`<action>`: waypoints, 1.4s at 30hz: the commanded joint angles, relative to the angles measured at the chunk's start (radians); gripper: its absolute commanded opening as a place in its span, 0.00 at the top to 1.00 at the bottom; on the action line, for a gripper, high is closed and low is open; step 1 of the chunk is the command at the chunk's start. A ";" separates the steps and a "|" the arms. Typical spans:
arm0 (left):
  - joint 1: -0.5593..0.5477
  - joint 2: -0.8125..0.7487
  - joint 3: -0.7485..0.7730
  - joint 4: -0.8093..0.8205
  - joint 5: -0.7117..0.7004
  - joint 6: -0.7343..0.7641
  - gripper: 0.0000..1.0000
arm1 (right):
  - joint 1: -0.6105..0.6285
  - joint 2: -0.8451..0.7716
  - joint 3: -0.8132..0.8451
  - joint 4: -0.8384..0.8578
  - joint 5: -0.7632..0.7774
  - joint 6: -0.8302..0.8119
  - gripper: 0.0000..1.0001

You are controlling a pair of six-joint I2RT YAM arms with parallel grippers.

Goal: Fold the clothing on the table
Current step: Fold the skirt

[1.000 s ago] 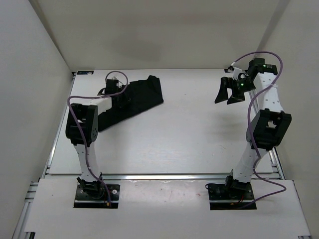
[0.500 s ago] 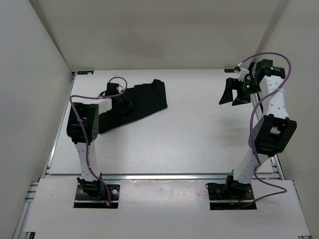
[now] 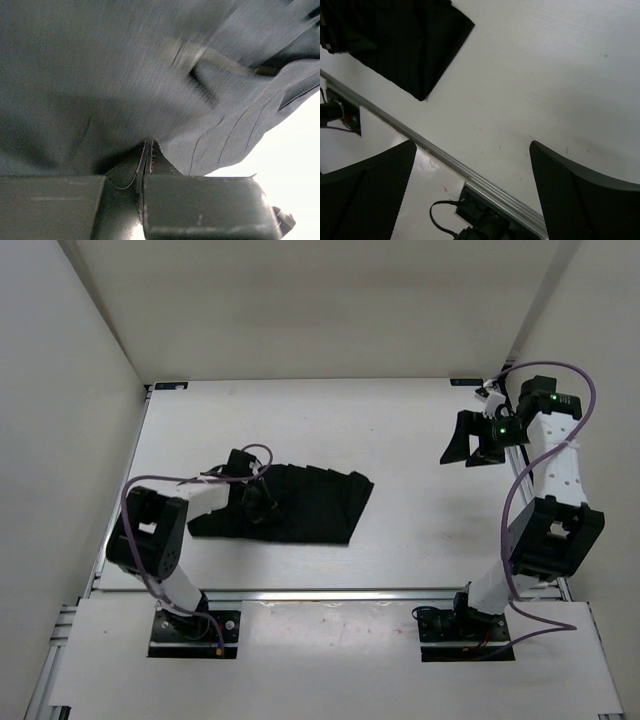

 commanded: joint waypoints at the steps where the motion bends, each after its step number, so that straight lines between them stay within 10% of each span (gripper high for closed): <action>1: -0.060 -0.123 -0.099 -0.083 0.021 -0.027 1.00 | -0.007 -0.084 -0.102 0.021 -0.071 0.003 0.01; 7: -0.072 -0.369 -0.193 -0.141 -0.034 -0.082 0.87 | 0.038 -0.225 -0.292 0.063 -0.140 -0.003 0.01; 8: -0.065 -0.416 -0.191 -0.149 -0.046 -0.090 0.69 | 0.042 -0.236 -0.330 0.069 -0.167 -0.010 0.01; 10: -0.055 -0.533 -0.182 -0.166 -0.043 -0.091 0.02 | 0.077 -0.268 -0.374 0.080 -0.183 -0.030 0.01; 17: 0.061 -0.856 -0.150 -0.312 -0.055 -0.146 0.01 | 0.140 -0.152 -0.390 0.077 -0.180 -0.100 0.01; 25: -0.261 -1.281 -0.478 -0.207 -0.333 -0.685 0.01 | 0.096 0.149 -0.230 -0.081 -0.280 -0.201 0.00; 32: -0.215 -1.207 -0.512 -0.136 -0.184 -0.581 0.02 | 0.174 0.099 -0.322 -0.038 -0.182 -0.175 0.01; 42: -0.629 -0.658 -0.275 0.011 -0.457 -0.559 0.02 | 0.279 0.111 -0.268 -0.014 -0.082 -0.135 0.00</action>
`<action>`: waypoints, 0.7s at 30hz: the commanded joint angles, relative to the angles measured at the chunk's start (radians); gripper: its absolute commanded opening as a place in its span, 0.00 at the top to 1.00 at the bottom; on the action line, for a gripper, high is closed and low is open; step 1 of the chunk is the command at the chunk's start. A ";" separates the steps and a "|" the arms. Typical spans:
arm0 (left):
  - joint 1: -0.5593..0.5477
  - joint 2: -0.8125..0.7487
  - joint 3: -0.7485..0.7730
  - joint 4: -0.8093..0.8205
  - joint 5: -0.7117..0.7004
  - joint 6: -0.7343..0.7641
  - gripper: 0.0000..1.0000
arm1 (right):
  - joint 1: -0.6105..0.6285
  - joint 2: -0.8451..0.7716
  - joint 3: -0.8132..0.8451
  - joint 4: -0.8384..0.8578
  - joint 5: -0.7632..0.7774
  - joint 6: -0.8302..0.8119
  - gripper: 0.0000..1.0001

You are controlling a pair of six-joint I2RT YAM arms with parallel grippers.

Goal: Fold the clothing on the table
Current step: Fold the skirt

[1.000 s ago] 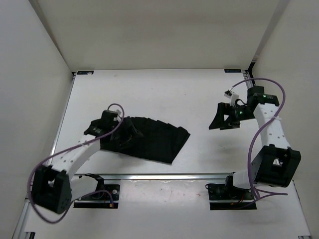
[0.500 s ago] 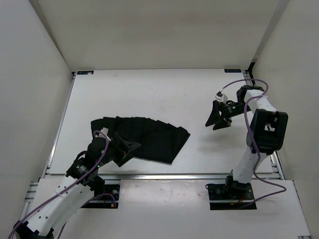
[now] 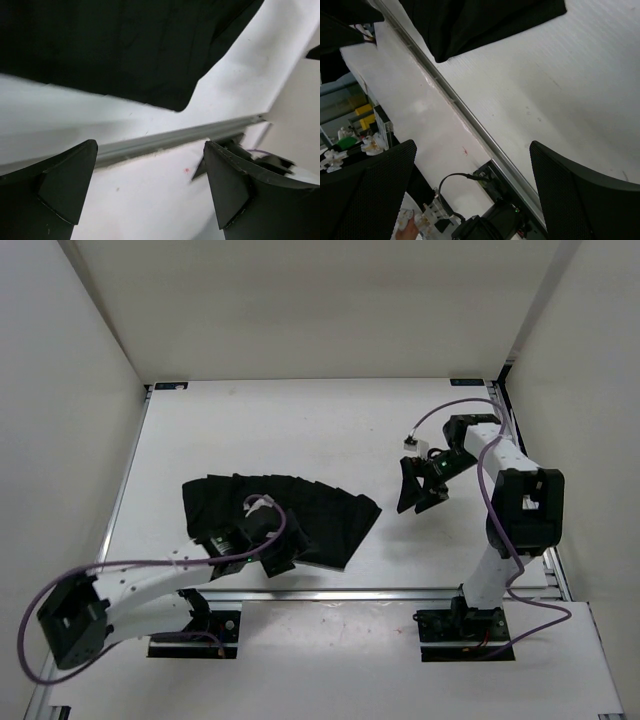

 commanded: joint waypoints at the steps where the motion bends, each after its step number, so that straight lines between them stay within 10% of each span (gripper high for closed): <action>1: -0.096 0.155 0.159 0.026 -0.173 0.013 0.02 | -0.025 0.000 0.069 -0.001 0.027 0.009 0.01; 21: -0.322 0.439 0.268 0.073 -0.366 -0.172 0.02 | -0.024 0.181 0.172 -0.053 -0.051 -0.024 0.00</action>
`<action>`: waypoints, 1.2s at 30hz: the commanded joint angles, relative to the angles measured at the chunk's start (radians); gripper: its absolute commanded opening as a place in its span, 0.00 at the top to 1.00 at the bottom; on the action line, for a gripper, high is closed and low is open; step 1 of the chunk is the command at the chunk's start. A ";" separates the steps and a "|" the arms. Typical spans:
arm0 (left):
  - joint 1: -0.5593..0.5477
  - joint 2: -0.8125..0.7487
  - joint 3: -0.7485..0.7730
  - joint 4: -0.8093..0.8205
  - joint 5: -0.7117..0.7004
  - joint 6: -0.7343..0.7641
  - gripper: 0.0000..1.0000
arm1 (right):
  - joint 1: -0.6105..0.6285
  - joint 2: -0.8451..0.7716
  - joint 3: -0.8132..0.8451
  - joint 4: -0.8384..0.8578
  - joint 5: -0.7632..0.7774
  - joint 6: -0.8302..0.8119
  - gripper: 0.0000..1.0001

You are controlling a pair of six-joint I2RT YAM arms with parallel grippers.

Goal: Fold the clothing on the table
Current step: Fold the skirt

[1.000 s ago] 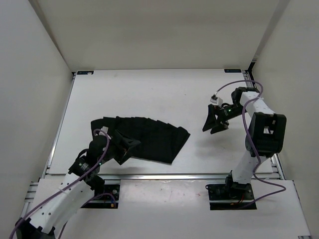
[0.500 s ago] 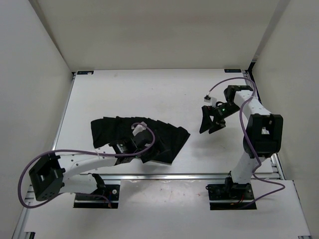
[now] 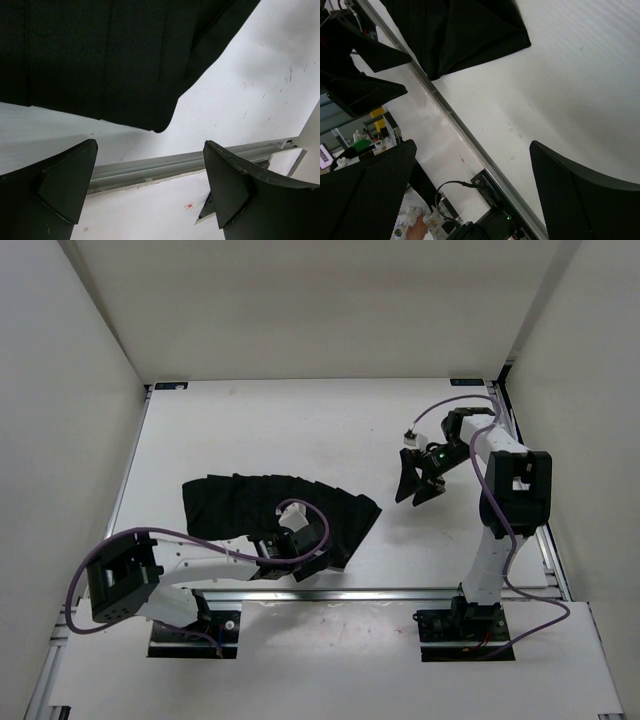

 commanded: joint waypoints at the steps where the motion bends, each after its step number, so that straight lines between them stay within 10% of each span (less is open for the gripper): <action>1: -0.010 0.001 0.028 0.021 -0.031 -0.052 0.01 | 0.000 0.032 0.056 -0.051 -0.032 -0.033 0.01; 23: -0.001 0.110 0.038 0.085 -0.057 -0.072 0.01 | 0.028 0.073 -0.077 0.090 -0.070 0.083 0.01; 36: 0.119 -0.276 0.035 -0.119 -0.216 -0.040 0.01 | 0.120 0.072 -0.140 0.446 -0.027 0.445 0.01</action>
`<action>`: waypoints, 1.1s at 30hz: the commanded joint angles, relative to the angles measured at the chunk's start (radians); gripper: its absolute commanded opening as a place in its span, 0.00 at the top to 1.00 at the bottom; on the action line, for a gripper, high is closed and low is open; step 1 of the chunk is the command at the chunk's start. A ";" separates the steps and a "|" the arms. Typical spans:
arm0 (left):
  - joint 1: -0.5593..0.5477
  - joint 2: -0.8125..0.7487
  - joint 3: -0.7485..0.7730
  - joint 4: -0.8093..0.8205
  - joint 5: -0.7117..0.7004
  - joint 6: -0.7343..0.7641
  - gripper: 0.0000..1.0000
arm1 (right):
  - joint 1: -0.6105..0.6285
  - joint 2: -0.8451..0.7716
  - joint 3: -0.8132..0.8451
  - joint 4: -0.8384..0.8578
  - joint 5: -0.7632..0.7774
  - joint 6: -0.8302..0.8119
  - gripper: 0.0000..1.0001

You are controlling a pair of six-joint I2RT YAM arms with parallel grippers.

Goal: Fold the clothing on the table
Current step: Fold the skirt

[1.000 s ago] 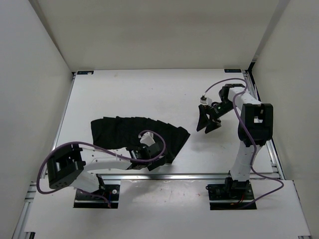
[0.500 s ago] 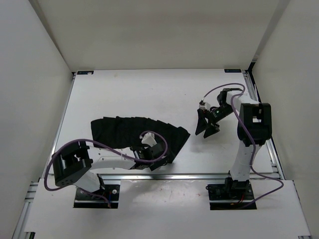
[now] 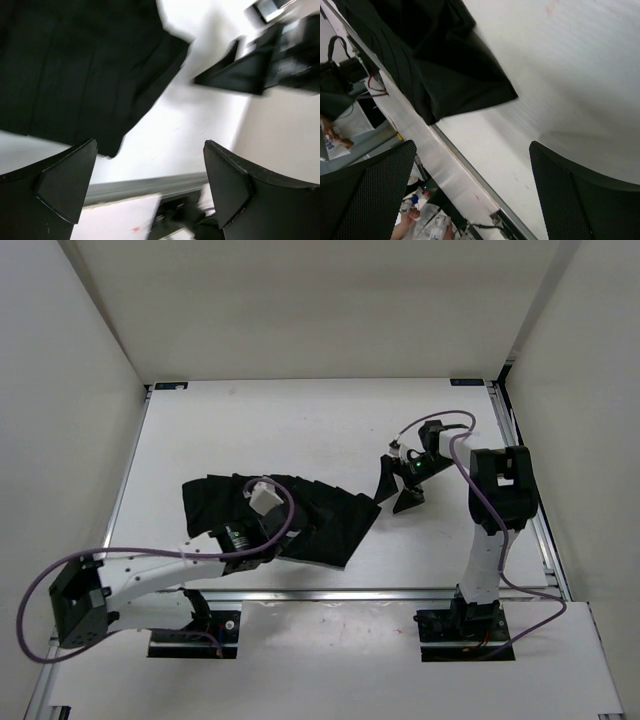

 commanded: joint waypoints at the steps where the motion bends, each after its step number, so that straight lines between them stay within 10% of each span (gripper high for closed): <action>1: 0.050 -0.102 0.012 -0.095 -0.070 0.001 0.01 | 0.028 0.020 -0.005 0.102 -0.015 0.103 0.01; 21: 0.163 -0.317 -0.026 -0.274 -0.059 -0.033 0.01 | 0.115 0.048 -0.127 0.381 -0.090 0.348 0.03; 27: 0.166 -0.349 -0.034 -0.308 -0.062 -0.047 0.01 | 0.120 0.011 -0.199 0.561 -0.133 0.446 0.38; 33: 0.182 -0.357 -0.032 -0.293 -0.051 -0.041 0.01 | 0.097 -0.015 -0.238 0.607 -0.173 0.456 1.00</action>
